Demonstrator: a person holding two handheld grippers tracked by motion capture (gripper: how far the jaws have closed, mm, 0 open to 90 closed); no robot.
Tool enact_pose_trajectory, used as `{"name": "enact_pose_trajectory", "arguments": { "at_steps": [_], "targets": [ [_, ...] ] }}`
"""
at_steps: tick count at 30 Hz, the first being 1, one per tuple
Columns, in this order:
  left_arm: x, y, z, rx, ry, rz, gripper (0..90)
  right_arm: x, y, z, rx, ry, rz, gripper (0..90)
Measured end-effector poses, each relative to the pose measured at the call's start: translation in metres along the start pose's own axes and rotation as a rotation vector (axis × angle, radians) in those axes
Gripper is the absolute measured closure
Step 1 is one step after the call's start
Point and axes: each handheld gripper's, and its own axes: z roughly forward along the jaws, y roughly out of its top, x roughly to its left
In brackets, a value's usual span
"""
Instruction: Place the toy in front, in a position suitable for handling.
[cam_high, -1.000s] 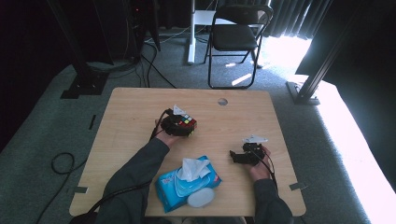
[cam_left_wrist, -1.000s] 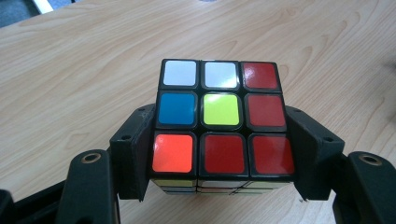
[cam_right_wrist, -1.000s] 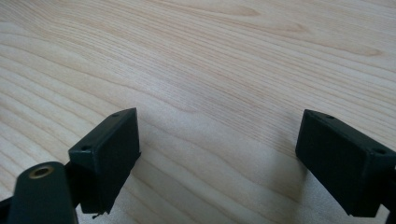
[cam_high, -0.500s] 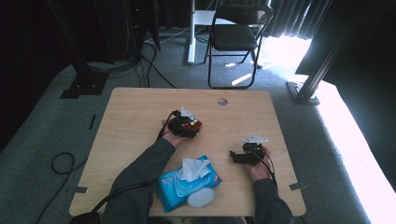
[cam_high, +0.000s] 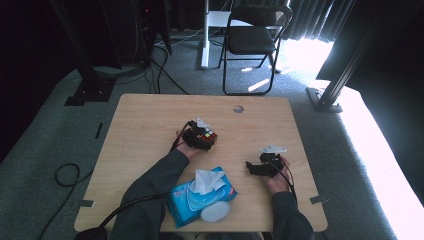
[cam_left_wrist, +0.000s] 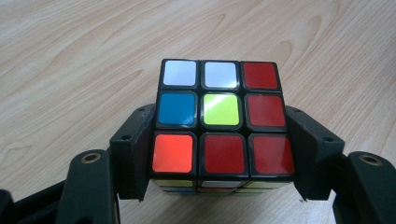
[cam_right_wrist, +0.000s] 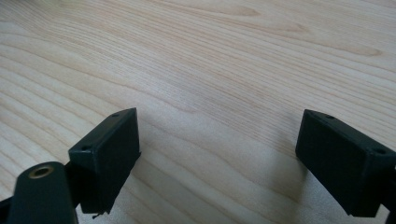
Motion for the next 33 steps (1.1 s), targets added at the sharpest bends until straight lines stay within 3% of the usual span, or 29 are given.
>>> {"name": "enact_pose_trajectory", "arguments": {
  "at_steps": [8,12,16,22,33],
  "targets": [
    [0.002,0.001,-0.002,-0.009,-0.044,-0.033,30.7,0.000,0.000,0.000,0.000,0.000,0.000,13.3],
    [0.002,0.003,-0.009,-0.028,-0.047,-0.030,29.3,0.000,0.000,0.000,0.000,0.000,0.000,13.3],
    [0.003,0.004,-0.019,-0.039,-0.061,-0.053,29.5,0.000,0.000,0.000,0.000,0.000,0.000,13.3],
    [0.008,0.001,-0.035,-0.062,-0.087,-0.085,37.5,0.000,0.000,0.000,0.000,0.000,0.000,13.3],
    [0.011,-0.006,-0.052,-0.066,-0.125,-0.096,44.8,0.000,0.000,0.000,0.000,0.000,0.000,13.3]
  ]
}}
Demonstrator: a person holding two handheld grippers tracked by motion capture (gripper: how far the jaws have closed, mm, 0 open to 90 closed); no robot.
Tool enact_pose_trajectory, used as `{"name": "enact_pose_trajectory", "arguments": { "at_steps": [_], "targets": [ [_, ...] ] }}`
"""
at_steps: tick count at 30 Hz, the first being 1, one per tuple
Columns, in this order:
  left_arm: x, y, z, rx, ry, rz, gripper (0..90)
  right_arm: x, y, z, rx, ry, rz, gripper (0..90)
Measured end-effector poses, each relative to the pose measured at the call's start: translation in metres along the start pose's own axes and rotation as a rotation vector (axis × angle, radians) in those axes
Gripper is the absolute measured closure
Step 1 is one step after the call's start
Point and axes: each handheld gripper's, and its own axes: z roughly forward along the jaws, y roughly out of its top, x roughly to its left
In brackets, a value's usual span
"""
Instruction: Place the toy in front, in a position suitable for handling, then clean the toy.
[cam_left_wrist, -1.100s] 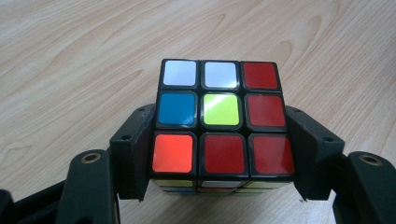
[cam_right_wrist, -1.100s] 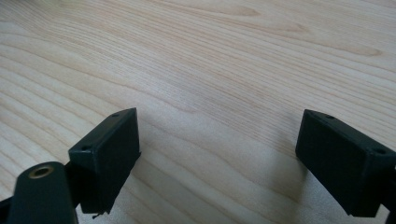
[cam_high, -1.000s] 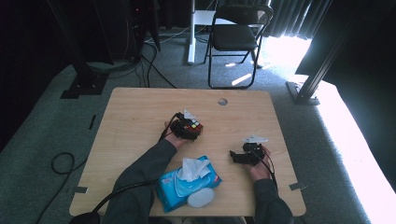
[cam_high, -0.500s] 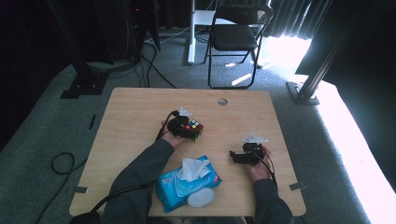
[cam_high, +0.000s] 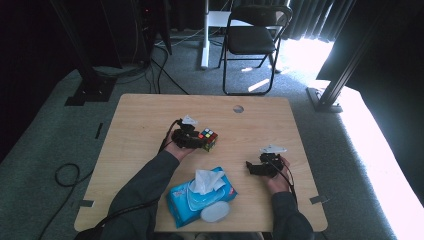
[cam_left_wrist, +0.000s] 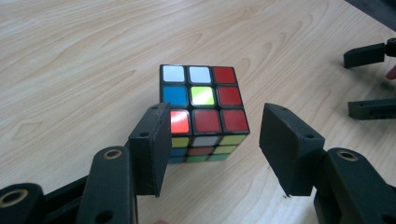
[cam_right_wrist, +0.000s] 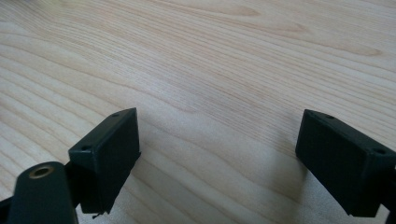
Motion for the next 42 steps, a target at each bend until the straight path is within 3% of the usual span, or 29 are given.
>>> {"name": "enact_pose_trajectory", "arguments": {
  "at_steps": [4,12,18,32,42],
  "targets": [
    [0.001,-0.002,-0.008,-0.020,-0.002,-0.026,48.9,0.000,0.000,0.000,0.000,0.000,0.000,13.3],
    [0.002,-0.007,-0.018,-0.012,-0.020,-0.025,46.6,0.000,0.000,0.000,-0.001,-0.001,-0.002,13.3],
    [-0.006,-0.012,-0.033,-0.019,-0.021,0.011,44.0,0.000,0.000,0.000,-0.001,0.000,-0.001,13.3],
    [-0.020,-0.030,-0.058,-0.028,-0.034,0.050,44.2,0.000,0.000,0.000,0.000,-0.003,0.002,13.3],
    [-0.028,-0.037,-0.074,-0.053,-0.035,0.057,44.5,0.001,0.000,0.000,0.000,-0.005,0.003,13.3]
  ]
}}
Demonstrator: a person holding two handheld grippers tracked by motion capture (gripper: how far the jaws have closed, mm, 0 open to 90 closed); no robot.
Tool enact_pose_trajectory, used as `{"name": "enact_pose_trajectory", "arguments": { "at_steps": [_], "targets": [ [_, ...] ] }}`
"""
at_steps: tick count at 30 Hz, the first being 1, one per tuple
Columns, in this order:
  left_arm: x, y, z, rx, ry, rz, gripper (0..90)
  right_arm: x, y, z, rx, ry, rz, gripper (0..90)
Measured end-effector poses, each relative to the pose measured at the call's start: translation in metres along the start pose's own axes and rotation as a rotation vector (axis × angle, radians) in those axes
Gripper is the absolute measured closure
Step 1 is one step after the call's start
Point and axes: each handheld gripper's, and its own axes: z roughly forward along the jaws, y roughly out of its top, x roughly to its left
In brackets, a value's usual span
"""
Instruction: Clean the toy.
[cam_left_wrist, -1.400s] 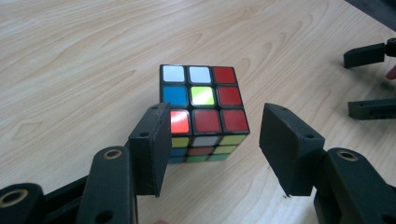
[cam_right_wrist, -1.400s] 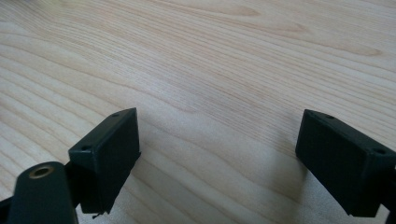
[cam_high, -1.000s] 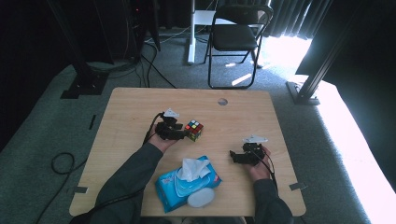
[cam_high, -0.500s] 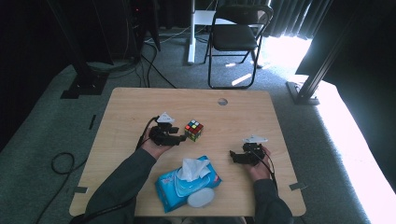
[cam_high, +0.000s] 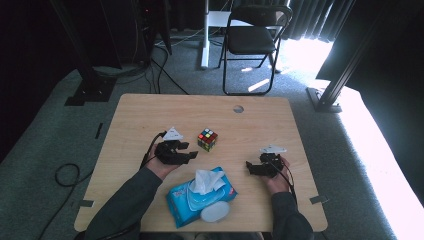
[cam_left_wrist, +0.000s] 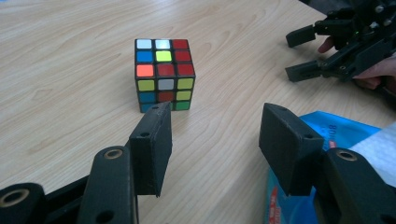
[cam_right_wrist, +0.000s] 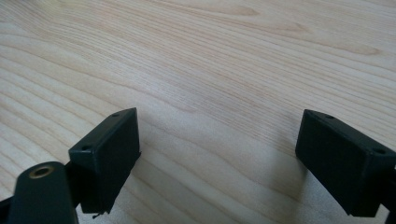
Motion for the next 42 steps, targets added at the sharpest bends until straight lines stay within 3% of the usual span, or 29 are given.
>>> {"name": "enact_pose_trajectory", "arguments": {
  "at_steps": [22,42],
  "targets": [
    [-0.021,-0.009,-0.020,-0.031,-0.025,0.024,44.3,0.000,0.000,0.000,0.000,-0.001,0.002,13.4],
    [-0.043,-0.016,-0.015,-0.012,-0.086,0.047,45.0,0.000,0.000,0.000,0.000,-0.001,0.002,13.4]
  ]
}}
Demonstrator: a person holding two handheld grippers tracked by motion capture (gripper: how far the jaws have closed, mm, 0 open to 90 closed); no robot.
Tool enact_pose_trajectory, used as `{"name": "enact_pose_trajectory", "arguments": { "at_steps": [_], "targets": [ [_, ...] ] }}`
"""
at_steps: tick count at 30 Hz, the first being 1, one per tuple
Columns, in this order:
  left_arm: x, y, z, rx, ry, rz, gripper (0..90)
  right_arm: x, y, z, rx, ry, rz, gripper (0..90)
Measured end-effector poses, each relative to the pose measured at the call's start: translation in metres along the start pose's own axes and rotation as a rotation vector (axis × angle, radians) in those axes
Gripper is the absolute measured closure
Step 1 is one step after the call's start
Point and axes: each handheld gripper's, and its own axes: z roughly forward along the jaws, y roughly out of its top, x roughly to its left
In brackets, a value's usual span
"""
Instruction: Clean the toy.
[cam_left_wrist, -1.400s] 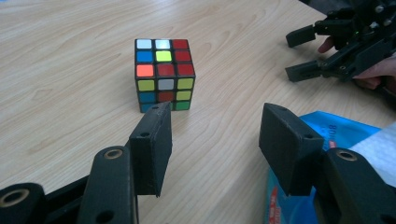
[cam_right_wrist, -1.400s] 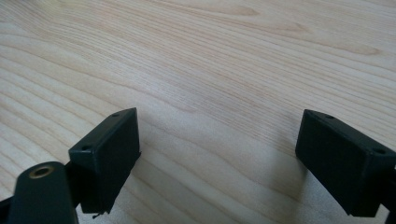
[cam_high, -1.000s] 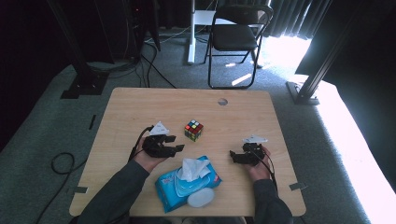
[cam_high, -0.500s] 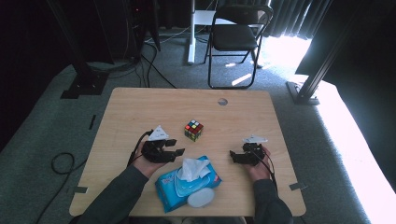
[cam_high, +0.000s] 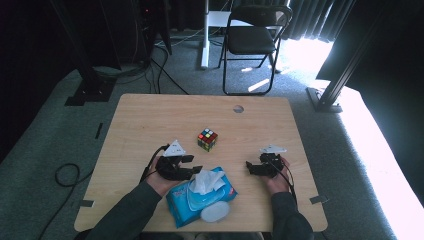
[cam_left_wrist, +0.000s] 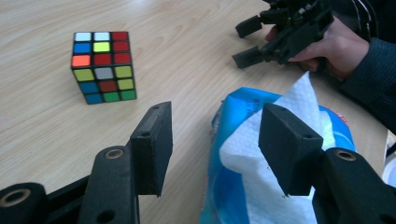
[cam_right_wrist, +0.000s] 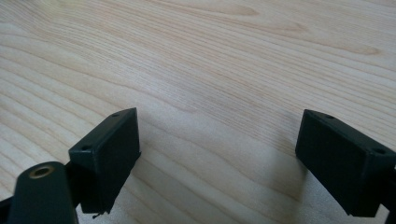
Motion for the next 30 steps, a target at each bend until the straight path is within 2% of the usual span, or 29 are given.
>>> {"name": "enact_pose_trajectory", "arguments": {
  "at_steps": [10,24,29,30],
  "targets": [
    [-0.009,-0.004,0.005,0.018,-0.030,0.009,45.1,0.000,0.000,0.000,0.000,0.000,0.000,13.4],
    [-0.015,-0.016,0.013,0.055,-0.062,-0.012,45.6,0.000,0.000,0.000,0.000,0.000,0.000,13.3],
    [-0.018,-0.020,0.014,0.074,-0.063,-0.006,53.3,0.000,0.000,0.000,0.000,0.000,0.000,13.4],
    [-0.020,-0.020,0.013,0.079,-0.056,0.004,59.9,0.000,0.000,0.000,0.000,0.000,0.000,13.3]
  ]
}}
